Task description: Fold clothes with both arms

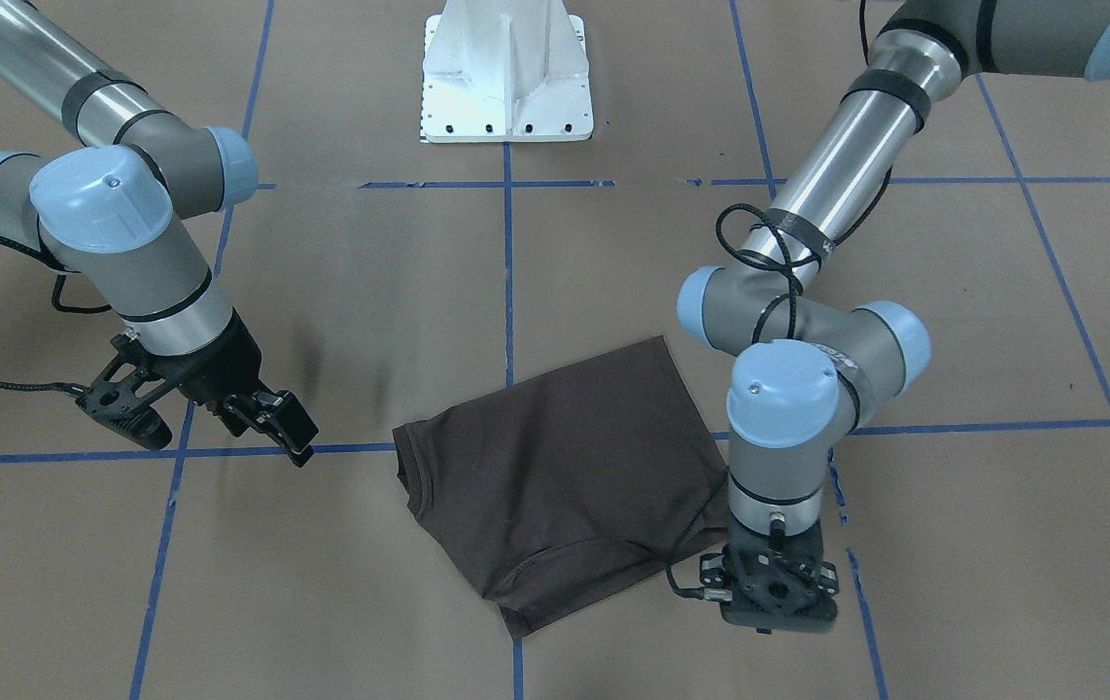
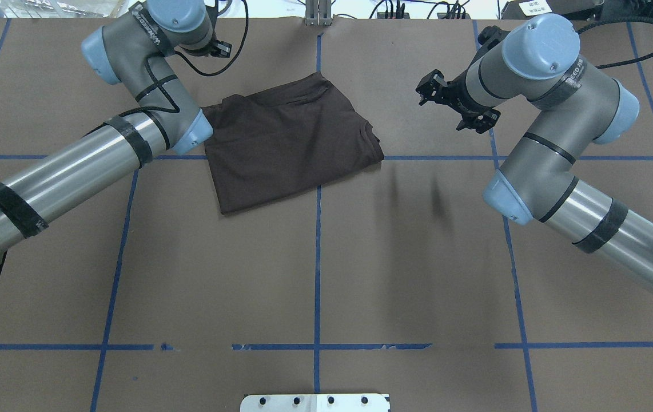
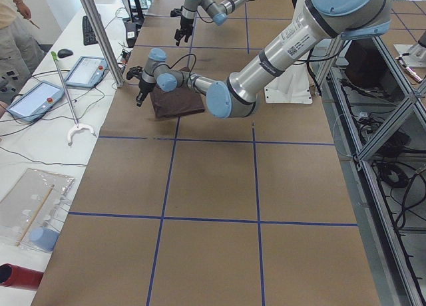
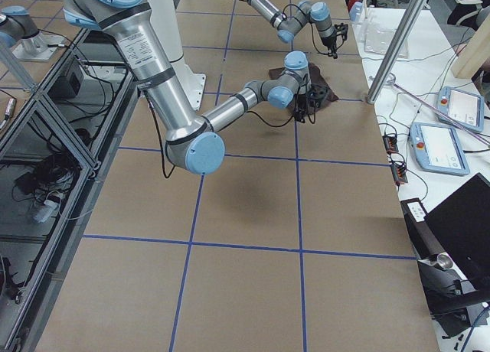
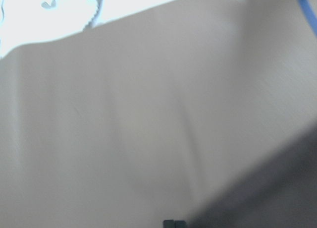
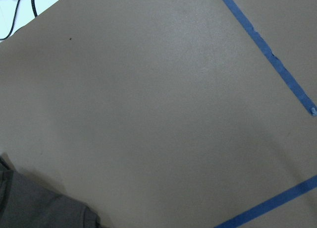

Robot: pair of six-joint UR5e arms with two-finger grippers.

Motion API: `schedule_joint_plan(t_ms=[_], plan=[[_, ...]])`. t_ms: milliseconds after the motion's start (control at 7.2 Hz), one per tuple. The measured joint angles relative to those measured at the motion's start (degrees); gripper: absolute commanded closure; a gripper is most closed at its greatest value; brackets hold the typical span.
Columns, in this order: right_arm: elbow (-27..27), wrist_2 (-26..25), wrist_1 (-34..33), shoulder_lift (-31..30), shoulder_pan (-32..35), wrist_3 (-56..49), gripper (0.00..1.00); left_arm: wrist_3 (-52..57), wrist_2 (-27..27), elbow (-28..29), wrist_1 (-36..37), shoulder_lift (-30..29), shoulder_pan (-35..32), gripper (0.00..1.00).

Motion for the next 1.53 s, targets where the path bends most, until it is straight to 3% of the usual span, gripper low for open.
schedule_joint_plan(t_ms=[416,555,833,972,1249,1527], plan=[[0.5,0.5,-0.1,-0.1,0.3,-0.2,0.01,0.6,-3.2,-4.8,0.9,1.3,-2.2,1.00],[0.7,1.4,-0.6,-0.4,1.5,-1.3,0.01,0.7,-8.5,-9.7,1.0,4.9,-3.8,0.73],[0.9,7.4,-4.0,-2.3,8.4,-13.4,0.00,2.8,-19.6,-19.9,1.0,13.9,-10.3,0.34],[0.7,11.3,-7.5,-3.5,13.8,-25.1,0.00,8.2,-24.1,-23.1,1.1,18.0,-15.3,0.00],[0.4,17.1,-18.7,-5.1,24.5,-50.2,0.00,21.6,-31.6,-24.9,2.2,23.6,-25.5,0.00],[0.0,23.5,-28.3,-8.2,33.5,-70.3,0.00,32.8,-35.7,-28.3,12.2,27.0,-32.2,0.00]])
